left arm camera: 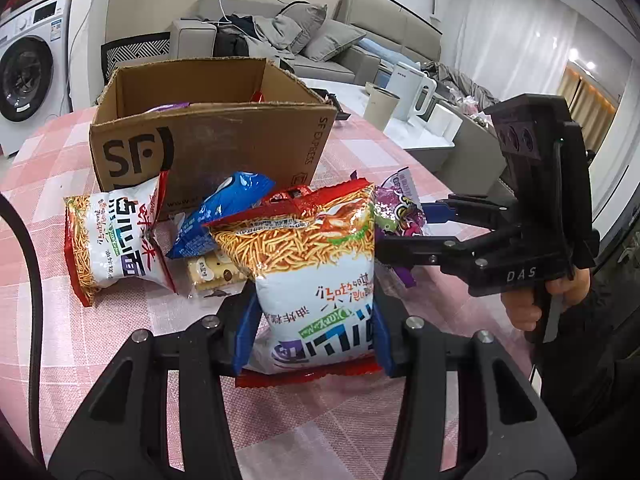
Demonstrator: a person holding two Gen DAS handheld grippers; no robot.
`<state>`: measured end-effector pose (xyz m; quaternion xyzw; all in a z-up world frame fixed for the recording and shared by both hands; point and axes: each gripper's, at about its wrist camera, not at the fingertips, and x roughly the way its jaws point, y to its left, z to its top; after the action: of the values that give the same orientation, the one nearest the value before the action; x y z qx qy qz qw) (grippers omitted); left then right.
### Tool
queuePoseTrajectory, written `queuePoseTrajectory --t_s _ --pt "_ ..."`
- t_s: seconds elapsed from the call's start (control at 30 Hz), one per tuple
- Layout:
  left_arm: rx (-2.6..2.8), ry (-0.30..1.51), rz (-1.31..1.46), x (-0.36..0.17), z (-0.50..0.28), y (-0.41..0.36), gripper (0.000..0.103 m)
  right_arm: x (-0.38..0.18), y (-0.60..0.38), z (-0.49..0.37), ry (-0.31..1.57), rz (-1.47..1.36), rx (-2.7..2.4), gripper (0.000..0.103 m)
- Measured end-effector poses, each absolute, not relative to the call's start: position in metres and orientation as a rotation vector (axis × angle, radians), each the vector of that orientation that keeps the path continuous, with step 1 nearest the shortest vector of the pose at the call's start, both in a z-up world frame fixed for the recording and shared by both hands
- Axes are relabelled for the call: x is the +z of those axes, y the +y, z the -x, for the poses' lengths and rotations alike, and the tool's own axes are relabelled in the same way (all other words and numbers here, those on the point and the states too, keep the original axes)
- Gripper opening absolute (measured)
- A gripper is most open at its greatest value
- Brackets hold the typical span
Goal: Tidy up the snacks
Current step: 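Lift and carry the noodle packet and purple candy bag over the box with both tools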
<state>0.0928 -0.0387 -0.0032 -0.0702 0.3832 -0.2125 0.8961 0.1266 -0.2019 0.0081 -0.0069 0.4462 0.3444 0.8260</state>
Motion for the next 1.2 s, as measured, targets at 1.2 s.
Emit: queuePoseTrajectory --t_s 1.2 --pt "-0.276 0.659 0.207 0.087 -0.094 0.064 0.044 0.077 -0.207 -0.141 0.794 -0.136 0.662 0.071"
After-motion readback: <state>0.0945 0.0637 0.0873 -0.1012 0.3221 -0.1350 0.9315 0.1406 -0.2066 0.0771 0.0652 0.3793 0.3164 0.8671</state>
